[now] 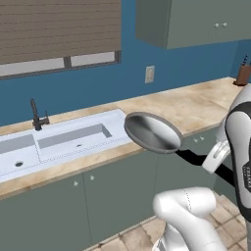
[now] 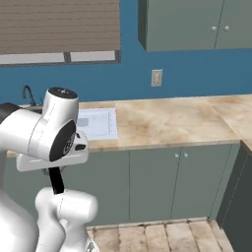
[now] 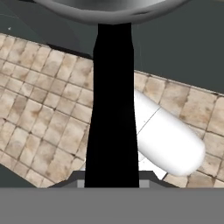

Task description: Move the pot and pan from the stove into the sink.

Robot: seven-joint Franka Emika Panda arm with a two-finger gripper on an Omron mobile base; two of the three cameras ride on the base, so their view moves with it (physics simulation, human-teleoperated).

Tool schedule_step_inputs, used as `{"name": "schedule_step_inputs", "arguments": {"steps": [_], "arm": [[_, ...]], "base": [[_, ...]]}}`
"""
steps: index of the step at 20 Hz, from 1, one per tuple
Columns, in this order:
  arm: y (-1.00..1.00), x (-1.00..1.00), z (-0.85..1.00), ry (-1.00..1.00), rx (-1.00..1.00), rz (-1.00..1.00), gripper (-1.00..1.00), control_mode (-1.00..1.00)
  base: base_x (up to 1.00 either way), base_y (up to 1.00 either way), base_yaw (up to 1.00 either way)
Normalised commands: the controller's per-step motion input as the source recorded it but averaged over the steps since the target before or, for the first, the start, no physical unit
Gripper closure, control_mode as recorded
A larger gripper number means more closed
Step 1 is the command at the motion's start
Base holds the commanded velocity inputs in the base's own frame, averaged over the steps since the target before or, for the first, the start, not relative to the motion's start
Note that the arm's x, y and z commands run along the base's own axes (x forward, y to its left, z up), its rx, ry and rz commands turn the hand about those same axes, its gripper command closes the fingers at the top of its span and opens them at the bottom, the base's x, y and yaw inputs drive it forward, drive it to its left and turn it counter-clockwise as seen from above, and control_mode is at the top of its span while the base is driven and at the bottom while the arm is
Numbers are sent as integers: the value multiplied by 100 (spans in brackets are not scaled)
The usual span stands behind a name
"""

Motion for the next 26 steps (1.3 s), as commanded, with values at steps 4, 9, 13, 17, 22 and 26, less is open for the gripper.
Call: {"name": "schedule_step_inputs", "arguments": {"steps": [4, 9, 13, 17, 22, 26], "arm": [[0, 0, 0, 0, 0, 0, 100, 100], [0, 0, 0, 0, 0, 0, 100, 100], [0, 0, 0, 0, 0, 0, 100, 100], [0, 0, 0, 0, 0, 0, 100, 100], [0, 0, 0, 0, 0, 0, 100, 100], [0, 0, 0, 0, 0, 0, 100, -100]], "base": [[0, 1, 0], [19, 11, 0], [58, 33, 0], [62, 40, 0], [53, 40, 0], [9, 17, 0]]}}
